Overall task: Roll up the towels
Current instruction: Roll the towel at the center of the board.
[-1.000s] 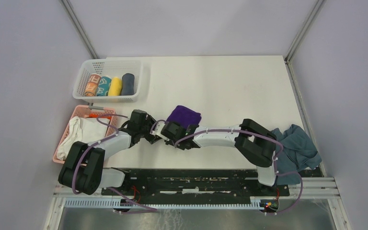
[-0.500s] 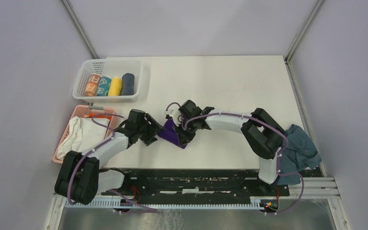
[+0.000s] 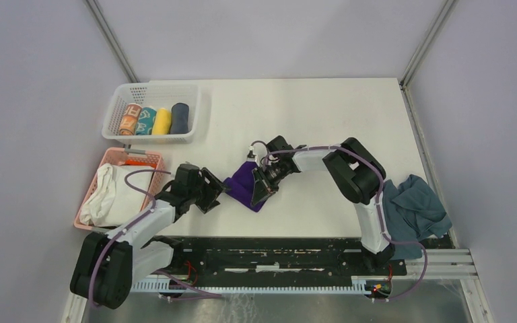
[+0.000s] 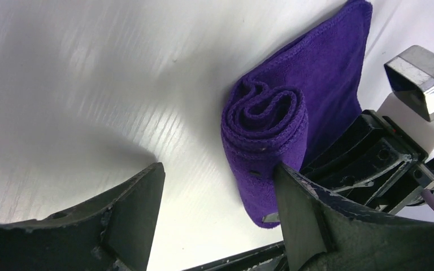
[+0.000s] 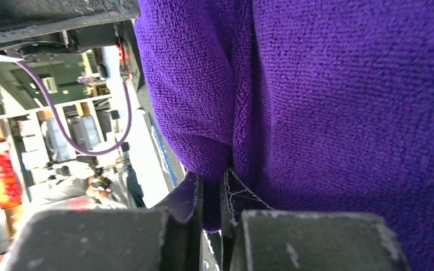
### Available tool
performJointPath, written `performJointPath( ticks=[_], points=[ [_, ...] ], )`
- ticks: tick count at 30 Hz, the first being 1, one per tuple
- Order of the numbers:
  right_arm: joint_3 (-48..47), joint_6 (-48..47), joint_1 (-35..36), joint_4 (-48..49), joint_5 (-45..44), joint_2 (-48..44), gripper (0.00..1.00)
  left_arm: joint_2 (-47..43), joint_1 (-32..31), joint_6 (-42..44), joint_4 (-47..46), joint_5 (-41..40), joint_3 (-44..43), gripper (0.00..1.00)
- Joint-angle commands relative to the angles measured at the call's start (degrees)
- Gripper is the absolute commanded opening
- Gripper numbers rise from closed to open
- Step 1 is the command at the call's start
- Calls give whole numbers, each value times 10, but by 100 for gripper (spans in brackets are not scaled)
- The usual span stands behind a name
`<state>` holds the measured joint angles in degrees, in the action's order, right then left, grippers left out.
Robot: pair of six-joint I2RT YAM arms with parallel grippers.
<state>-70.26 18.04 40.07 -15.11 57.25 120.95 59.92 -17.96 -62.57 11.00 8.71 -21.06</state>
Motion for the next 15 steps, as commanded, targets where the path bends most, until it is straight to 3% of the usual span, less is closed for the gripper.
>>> performJointPath(
  ticks=[1,7,15],
  points=[
    [4,45,-4,37,14,28,5,28,3,3,-79,21,5,77],
    [11,50,-6,33,-12,29,8,95,1,7,-115,22,1,71],
    [16,15,-2,-17,-109,-29,31,141,-6,-1,-97,-3,-5,64]
  ],
)
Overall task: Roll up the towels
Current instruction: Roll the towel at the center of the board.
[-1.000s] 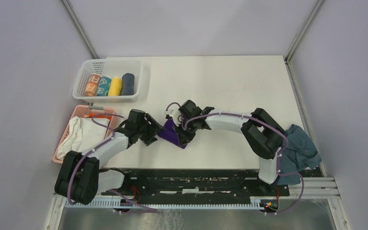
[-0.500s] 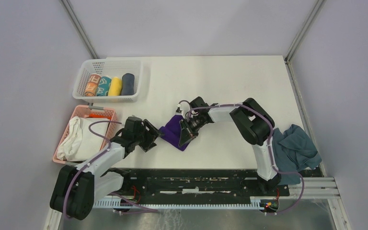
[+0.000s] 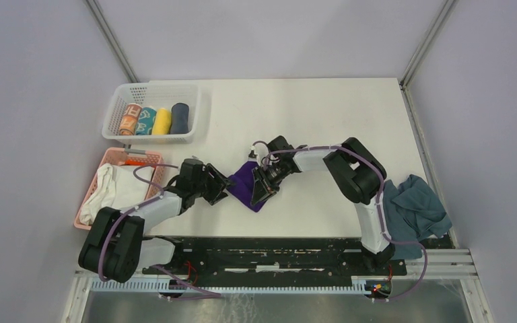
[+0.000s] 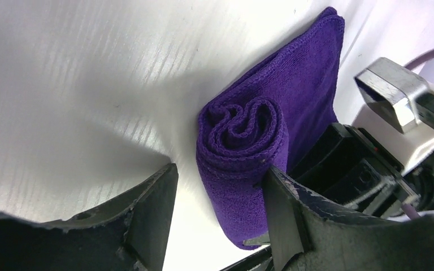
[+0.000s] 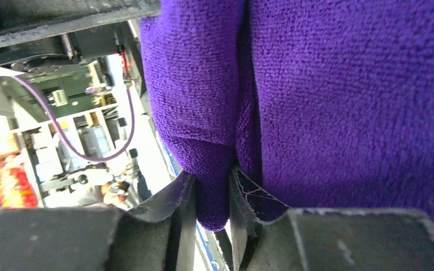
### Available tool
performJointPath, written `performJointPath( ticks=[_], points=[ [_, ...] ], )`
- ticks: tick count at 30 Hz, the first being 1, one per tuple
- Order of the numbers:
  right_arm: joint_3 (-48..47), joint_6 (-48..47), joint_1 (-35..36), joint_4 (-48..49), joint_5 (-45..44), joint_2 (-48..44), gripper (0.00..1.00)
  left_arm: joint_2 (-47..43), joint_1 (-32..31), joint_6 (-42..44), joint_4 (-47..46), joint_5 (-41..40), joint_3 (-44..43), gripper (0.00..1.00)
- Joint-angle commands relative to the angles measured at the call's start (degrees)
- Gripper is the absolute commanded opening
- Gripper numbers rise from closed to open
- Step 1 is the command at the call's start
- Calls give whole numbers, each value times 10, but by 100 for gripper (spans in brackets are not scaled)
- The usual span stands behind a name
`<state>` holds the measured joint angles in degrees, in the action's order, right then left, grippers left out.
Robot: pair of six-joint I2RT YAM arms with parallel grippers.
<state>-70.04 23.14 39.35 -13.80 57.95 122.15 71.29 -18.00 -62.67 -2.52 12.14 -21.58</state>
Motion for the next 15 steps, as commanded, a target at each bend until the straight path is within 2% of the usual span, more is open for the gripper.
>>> performJointPath(
  ticks=[1,4,9,15],
  points=[
    [16,-44,7,-40,-131,-55,33,32,-8,1,42,-42,-3,64],
    [17,-75,18,-74,-196,-101,40,50,-13,2,52,-52,-16,63],
    [20,-105,51,-124,-364,-175,48,68,-18,5,60,-68,-23,62],
    [33,-153,129,-121,-547,-273,55,81,-19,4,62,-77,-21,62]
  ],
)
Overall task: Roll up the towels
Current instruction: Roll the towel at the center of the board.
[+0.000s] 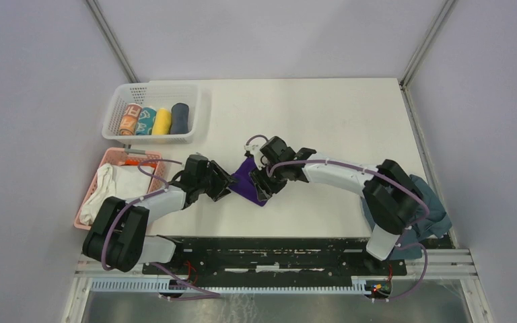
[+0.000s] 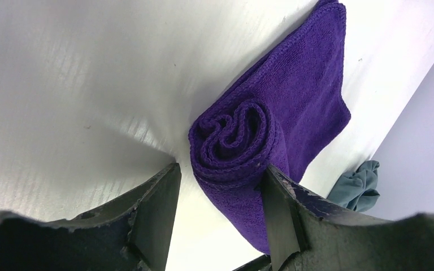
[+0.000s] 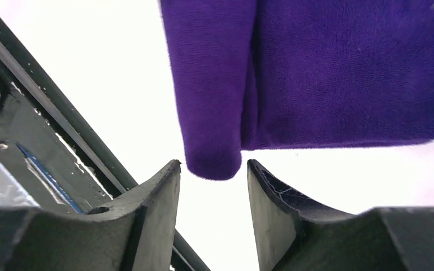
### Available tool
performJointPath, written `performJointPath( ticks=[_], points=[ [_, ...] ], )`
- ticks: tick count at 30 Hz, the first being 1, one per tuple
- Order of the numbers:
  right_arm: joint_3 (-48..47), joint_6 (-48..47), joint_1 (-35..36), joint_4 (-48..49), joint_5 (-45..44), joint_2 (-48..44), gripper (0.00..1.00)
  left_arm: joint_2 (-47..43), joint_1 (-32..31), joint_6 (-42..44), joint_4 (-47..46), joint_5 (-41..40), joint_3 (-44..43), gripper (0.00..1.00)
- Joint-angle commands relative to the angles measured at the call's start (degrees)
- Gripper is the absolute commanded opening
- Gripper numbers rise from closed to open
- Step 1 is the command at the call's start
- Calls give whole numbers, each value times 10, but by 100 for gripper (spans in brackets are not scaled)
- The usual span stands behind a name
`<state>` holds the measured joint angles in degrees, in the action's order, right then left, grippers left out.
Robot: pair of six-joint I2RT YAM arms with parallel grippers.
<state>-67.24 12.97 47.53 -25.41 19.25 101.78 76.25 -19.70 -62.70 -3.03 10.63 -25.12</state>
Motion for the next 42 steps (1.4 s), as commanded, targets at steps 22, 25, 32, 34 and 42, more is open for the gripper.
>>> performJointPath(
  ticks=[22,25,32,34,42],
  points=[
    [-18,-161,153,36,-292,56,56,56,-9,9,68,-61,3,62],
    [-20,-165,153,35,-295,78,56,58,-9,10,68,-62,2,63],
    [-42,-172,145,6,-301,128,55,65,-9,19,78,-70,-10,64],
    [-43,-172,141,-3,-296,133,50,65,-9,24,86,-76,-18,64],
    [-67,-152,125,-59,-162,115,9,20,-8,34,124,-82,-37,71]
  ],
)
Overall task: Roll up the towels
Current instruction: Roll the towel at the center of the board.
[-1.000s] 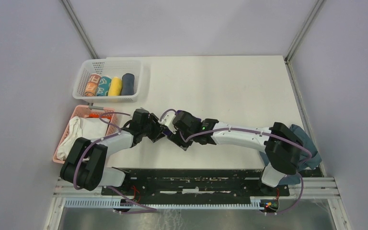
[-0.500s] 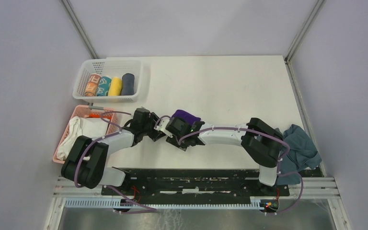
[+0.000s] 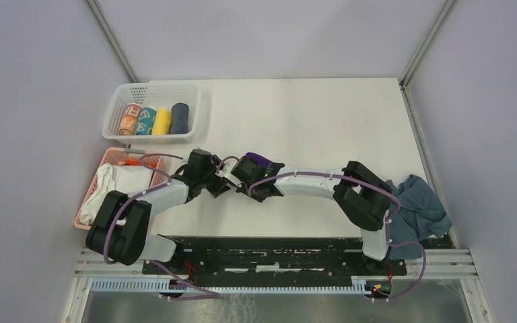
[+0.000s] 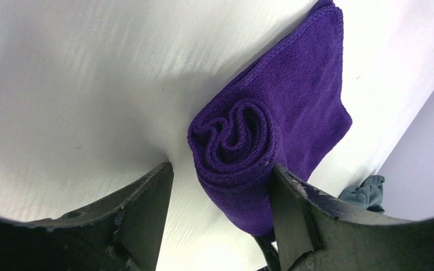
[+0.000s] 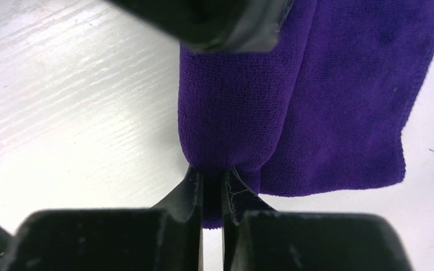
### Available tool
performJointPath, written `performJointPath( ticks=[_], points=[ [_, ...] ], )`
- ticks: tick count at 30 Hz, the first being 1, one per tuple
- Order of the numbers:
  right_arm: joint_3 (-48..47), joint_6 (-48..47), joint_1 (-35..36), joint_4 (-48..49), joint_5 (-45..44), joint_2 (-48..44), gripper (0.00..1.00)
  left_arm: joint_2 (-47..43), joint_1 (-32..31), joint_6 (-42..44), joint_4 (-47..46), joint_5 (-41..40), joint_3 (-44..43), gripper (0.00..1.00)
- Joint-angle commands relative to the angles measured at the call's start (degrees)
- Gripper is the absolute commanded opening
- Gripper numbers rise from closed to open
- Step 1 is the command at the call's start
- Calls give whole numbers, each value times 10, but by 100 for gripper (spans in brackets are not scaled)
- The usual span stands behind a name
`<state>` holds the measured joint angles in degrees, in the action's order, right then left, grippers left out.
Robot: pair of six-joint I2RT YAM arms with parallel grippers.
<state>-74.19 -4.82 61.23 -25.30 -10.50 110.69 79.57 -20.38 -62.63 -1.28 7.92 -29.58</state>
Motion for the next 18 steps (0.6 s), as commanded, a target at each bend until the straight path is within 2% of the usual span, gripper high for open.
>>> performJointPath(
  ticks=[1,5,10,18],
  points=[
    [-3,33,-18,-63,167,22,6,-31,-1,35,113,-55,7,72],
    [-14,66,-57,-58,318,17,3,-100,-1,34,145,-57,11,77],
    [-8,131,-121,-8,512,31,4,-183,-2,30,187,-53,18,81],
    [-12,207,-185,49,674,102,5,-219,-2,16,179,-20,36,81]
  ],
)
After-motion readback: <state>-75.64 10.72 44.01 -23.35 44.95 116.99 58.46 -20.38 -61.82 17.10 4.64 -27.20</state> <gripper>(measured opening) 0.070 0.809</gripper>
